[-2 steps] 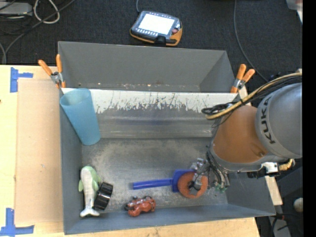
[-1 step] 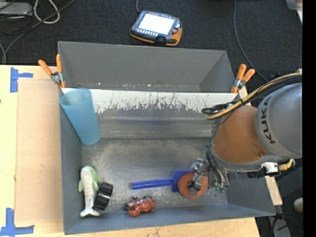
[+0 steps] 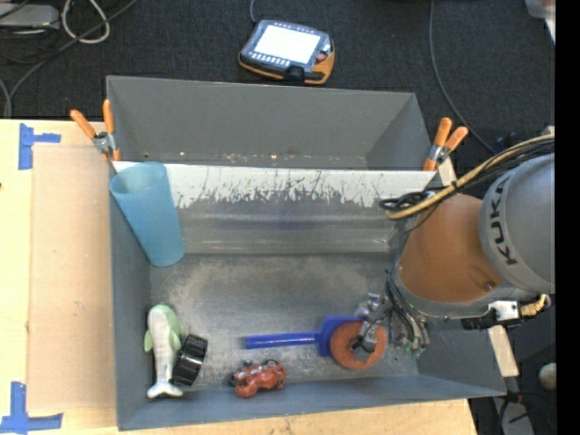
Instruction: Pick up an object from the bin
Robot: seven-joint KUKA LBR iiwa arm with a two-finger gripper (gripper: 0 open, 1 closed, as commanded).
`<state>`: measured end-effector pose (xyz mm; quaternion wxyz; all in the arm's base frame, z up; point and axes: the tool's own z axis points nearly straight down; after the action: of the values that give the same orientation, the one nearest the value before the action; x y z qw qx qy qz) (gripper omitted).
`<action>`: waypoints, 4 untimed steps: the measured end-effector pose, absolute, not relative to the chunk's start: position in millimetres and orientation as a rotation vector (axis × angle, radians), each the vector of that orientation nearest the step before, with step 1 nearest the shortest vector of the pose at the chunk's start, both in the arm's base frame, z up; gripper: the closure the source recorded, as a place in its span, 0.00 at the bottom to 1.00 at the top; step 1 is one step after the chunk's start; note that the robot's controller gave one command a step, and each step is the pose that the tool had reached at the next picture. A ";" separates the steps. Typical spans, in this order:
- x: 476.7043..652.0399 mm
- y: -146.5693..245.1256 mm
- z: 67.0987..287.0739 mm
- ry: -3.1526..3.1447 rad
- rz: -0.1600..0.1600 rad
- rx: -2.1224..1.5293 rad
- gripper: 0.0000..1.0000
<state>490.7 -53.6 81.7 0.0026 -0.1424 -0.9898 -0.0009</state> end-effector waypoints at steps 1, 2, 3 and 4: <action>492.9 -53.4 81.4 -3.105 -0.003 -0.446 1.00; 542.6 -83.4 117.8 -3.111 -0.002 -0.425 1.00; 504.6 -55.5 94.6 -3.089 -0.008 -0.441 1.00; 543.8 -63.1 91.7 -3.109 -0.004 -0.439 1.00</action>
Offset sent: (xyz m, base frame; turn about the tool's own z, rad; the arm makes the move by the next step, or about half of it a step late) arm 0.0512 -0.0297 0.0359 -0.0149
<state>543.8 -63.1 91.7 0.0007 -0.1398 -0.9902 -0.0012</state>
